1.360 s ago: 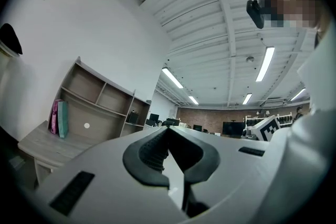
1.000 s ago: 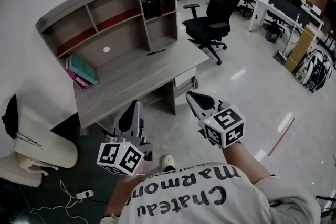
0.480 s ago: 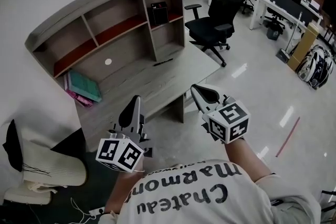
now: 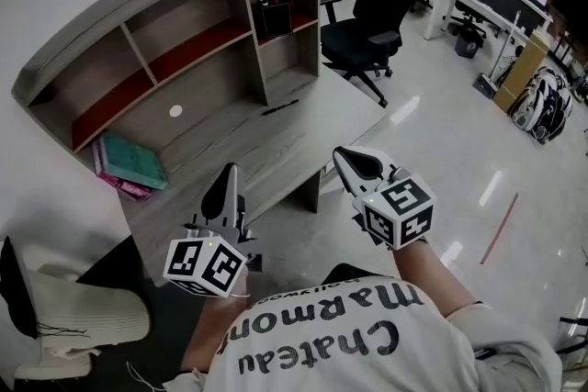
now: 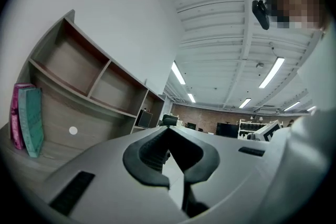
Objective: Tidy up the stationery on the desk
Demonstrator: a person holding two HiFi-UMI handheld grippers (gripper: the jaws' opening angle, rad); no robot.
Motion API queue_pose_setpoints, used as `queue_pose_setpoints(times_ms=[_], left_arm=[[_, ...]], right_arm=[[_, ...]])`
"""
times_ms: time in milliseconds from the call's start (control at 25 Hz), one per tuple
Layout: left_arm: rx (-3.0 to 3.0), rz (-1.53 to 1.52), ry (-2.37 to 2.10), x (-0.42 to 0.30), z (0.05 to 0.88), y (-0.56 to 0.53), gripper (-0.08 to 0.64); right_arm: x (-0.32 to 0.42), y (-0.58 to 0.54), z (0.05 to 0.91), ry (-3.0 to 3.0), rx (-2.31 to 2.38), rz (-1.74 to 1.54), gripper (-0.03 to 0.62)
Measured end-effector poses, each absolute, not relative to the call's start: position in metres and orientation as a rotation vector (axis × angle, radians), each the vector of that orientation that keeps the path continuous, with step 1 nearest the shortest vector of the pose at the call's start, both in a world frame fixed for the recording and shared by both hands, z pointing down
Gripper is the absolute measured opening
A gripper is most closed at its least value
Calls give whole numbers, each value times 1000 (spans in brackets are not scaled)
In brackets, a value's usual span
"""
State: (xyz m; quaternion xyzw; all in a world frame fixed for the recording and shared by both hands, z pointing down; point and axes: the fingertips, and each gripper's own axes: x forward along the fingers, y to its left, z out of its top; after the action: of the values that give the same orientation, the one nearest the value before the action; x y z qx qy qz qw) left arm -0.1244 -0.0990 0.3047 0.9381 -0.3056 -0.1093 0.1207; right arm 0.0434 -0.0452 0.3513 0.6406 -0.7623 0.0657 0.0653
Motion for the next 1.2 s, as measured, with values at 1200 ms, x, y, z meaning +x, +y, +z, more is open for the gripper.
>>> queue_pose_setpoints(times_ms=[1200], left_arm=[[2532, -306, -1333, -120, 342, -257, 15]], right_arm=[[86, -262, 394, -2422, 1529, 219, 11]])
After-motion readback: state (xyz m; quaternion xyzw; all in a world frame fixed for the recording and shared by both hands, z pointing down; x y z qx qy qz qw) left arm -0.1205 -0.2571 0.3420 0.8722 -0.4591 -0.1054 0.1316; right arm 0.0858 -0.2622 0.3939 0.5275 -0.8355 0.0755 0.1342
